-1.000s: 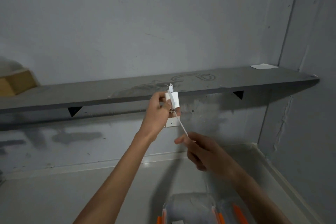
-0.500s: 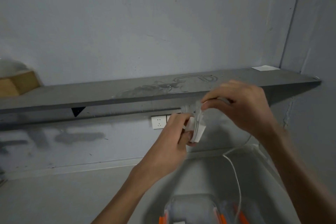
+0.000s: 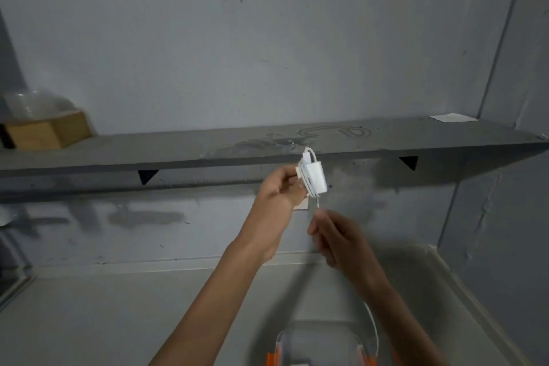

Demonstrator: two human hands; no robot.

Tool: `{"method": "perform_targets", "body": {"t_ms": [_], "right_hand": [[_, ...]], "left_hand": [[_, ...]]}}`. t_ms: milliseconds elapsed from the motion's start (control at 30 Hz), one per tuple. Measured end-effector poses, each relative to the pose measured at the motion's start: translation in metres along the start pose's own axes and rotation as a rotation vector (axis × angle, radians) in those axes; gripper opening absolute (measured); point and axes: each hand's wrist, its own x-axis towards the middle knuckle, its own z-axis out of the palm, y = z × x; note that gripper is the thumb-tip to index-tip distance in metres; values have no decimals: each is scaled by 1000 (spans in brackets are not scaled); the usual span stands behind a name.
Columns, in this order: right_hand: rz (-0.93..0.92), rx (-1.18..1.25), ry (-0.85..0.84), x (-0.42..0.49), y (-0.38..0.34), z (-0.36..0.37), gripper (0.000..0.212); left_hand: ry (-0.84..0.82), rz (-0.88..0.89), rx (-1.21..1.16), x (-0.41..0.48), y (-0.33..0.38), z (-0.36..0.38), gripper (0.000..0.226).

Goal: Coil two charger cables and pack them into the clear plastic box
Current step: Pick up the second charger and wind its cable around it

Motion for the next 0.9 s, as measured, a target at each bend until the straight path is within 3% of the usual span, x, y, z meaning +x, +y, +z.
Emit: {"method": "perform_targets", "body": {"t_ms": [67,133,333,467,567,733,900], "right_hand": [[40,-2,-12,-12,6,8,36],[67,-64,-84,-23,8,9,34],[-181,-654,-226,-43,-32,-15,21],[-468,-925,-74,-28,-77,-37,26],[-678,-1044,68,-6,-106,-55,22],[-599,-755,8,32,-122,-76,6],[-380,-362,-111,45,-86,-63,9]], "left_hand": [[63,-73,-203,11,0,-3,23],[131,-86,-237,23,-3,-9,25],[211,-53,140,34,-25,-21,23],[115,67,366,16,-36,-11,20],[-8,149,406,-3,-32,2,22],[-150,315,375,-29,-6,9,29],[-121,359,393,-32,11,7,28]]}}
